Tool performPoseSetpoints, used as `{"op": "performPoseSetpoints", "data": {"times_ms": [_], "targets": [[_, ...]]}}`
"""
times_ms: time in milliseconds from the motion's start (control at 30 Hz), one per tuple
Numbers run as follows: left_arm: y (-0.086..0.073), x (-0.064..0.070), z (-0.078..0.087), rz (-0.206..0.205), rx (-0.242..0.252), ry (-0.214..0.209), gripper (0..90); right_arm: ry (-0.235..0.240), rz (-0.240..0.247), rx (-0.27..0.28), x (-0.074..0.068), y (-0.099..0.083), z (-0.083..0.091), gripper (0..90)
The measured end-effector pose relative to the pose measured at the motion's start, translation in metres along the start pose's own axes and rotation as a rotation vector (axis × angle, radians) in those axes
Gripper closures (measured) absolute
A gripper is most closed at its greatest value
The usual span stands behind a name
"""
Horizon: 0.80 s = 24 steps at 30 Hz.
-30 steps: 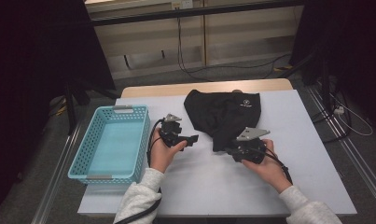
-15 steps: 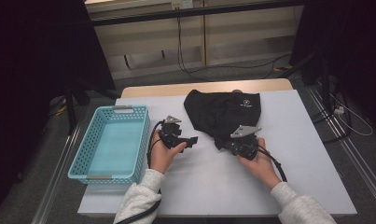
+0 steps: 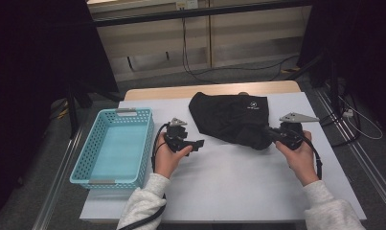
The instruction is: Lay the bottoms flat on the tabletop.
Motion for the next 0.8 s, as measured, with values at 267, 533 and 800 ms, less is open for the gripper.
{"op": "performPoseSetpoints", "data": {"times_ms": [267, 533, 800], "targets": [[0.0, 0.001, -0.002, -0.006, -0.005, -0.013, 19.0, -0.066, -0.016, -0.111, 0.022, -0.023, -0.01, 88.8], [0.0, 0.003, 0.0, -0.018, -0.003, -0.015, 18.6, -0.1, 0.058, -0.089, 0.009, -0.015, 0.001, 54.3], [0.0, 0.003, 0.003, -0.029, -0.01, -0.012, 18.5, -0.039, 0.169, -0.029, -0.021, 0.005, 0.004, 47.5]]}}
Point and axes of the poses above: each handheld gripper's, and its own axes: z roughly backward along the jaws, y roughly out of its top, x roughly to its right, the point moved 2 cm from there along -z, roughly forward along the jaws, and after that the axes turned 12 degrees about z, right-handed, at the moved point
